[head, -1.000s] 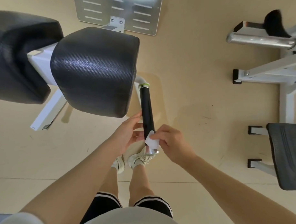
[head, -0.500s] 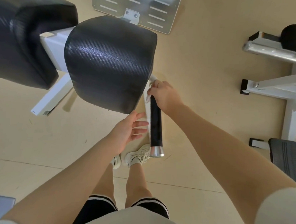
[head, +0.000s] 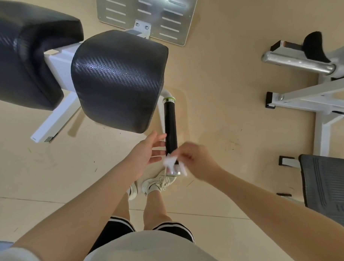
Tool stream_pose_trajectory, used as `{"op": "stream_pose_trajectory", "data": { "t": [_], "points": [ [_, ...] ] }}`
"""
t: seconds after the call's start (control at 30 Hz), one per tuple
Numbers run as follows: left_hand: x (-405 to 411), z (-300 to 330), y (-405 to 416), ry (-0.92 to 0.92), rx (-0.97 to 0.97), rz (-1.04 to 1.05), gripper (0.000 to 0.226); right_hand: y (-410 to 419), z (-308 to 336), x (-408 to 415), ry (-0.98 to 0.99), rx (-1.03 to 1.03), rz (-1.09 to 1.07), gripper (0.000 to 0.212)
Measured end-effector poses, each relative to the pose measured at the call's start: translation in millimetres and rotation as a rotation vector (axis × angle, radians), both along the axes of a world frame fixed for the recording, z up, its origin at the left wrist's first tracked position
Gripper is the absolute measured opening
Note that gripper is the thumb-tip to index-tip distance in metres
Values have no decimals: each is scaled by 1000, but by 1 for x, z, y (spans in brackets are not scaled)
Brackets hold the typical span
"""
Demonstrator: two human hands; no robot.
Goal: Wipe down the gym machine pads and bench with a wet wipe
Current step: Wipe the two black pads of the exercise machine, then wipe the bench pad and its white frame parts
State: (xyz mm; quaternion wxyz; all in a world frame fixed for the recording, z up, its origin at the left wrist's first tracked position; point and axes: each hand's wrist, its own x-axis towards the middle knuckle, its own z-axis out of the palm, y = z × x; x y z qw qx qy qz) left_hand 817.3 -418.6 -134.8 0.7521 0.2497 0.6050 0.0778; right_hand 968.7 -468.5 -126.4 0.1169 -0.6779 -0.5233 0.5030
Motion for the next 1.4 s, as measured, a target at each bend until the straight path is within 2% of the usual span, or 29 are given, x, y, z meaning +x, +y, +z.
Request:
{"op": "stream_pose_trajectory", "data": {
  "t": [0.13, 0.2, 0.3, 0.4, 0.5, 0.63, 0.73, 0.83, 0.93, 1.07, 1.17, 1.23, 1.3, 1.4],
  "points": [
    [-2, -7, -2, -7, -4, -5, 40, 51, -40, 16, 181, -60, -843, 30],
    [-3, -13, -3, -10, 15, -2, 39, 75, -61, 12, 356, -174, -1044, 28],
    [-5, -20, -7, -8, 37, -9, 38, 83, -81, -7, 545, -253, -1084, 21],
    [-5, -18, -9, -22, 65, -12, 37, 58, -84, -10, 583, -296, -1025, 17],
    [-4, -14, -8, -49, 71, -8, 38, 13, -73, -16, 647, -433, -854, 24],
    [-7, -4, -6, -63, 63, -102, 37, -42, -62, -22, 759, -528, -850, 32],
    [-5, 10, -5, 57, 132, -240, 32, -70, -36, -12, 792, -432, -907, 20],
    [1, 34, -7, 122, 309, -397, 31, -81, 6, 0, 818, -223, -1022, 26],
    [13, 61, -14, 2, 389, -517, 29, -85, 54, 5, 806, -56, -1002, 24],
    [37, 98, -30, -185, 377, -705, 16, -95, 105, 5, 785, 104, -1084, 16],
    [57, 126, -43, -298, 370, -736, 10, -109, 131, 8, 688, 180, -1164, 6],
    [70, 139, -51, -318, 424, -730, 5, -121, 142, 14, 648, 216, -1225, 7],
    [86, 148, -57, -330, 473, -757, 3, -131, 149, 26, 701, 235, -1260, 13],
    [120, 155, -62, -339, 503, -784, 11, -148, 156, 59, 826, 239, -1336, 11]
  ]
}}
